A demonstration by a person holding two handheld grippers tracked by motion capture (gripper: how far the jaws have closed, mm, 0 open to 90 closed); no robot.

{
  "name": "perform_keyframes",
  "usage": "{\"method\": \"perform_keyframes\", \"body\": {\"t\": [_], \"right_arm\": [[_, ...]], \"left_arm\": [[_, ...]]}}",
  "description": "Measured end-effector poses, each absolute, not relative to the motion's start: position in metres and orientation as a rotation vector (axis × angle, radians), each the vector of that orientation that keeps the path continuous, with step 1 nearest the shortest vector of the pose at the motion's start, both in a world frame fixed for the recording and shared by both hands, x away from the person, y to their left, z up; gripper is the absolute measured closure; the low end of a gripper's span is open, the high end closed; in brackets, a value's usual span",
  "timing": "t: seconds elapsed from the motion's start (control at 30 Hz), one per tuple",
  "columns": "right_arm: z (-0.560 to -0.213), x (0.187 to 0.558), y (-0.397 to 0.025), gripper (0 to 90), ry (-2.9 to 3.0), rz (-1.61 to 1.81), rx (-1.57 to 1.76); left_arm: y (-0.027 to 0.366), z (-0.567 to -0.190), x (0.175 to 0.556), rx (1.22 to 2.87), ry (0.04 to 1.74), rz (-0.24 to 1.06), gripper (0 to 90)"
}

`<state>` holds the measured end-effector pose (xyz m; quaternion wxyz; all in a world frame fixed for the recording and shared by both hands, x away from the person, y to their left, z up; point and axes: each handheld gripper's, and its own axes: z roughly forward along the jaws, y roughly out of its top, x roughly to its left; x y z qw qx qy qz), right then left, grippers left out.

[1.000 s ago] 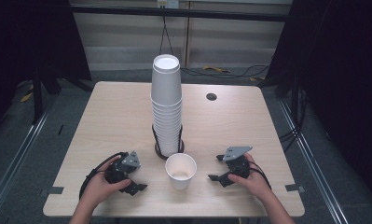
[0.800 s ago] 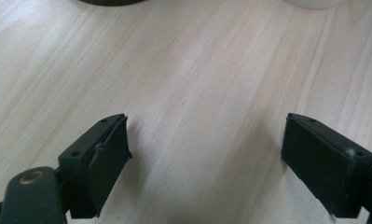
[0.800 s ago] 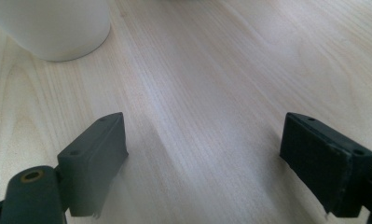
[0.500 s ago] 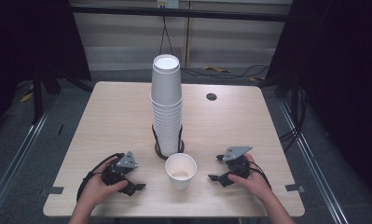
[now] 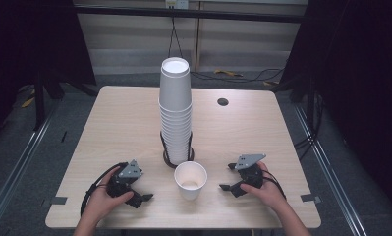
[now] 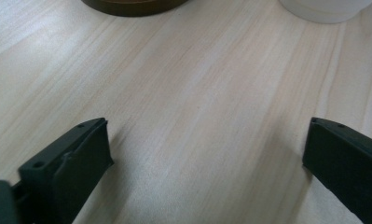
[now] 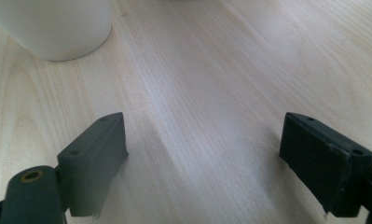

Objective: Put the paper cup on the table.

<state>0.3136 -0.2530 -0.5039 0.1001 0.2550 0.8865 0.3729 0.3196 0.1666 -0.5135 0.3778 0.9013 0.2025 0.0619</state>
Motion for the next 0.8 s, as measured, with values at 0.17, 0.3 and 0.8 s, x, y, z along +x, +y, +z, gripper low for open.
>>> {"method": "perform_keyframes", "body": {"t": [0.17,0.3,0.8], "right_arm": [[-0.5039,0.3135,-0.253,14.2,2.62,1.102,0.754],[-0.5039,0.3135,-0.2529,14.2,2.62,1.102,0.754],[-0.504,0.3129,-0.2529,12.7,2.611,1.092,0.771]], "left_arm": [[0.168,-0.5149,0.3191,2.287,0.514,0.158,0.0],[0.1677,-0.5154,0.3194,2.278,0.514,0.155,0.0],[0.1677,-0.5155,0.3198,2.277,0.513,0.156,0.0]]}}
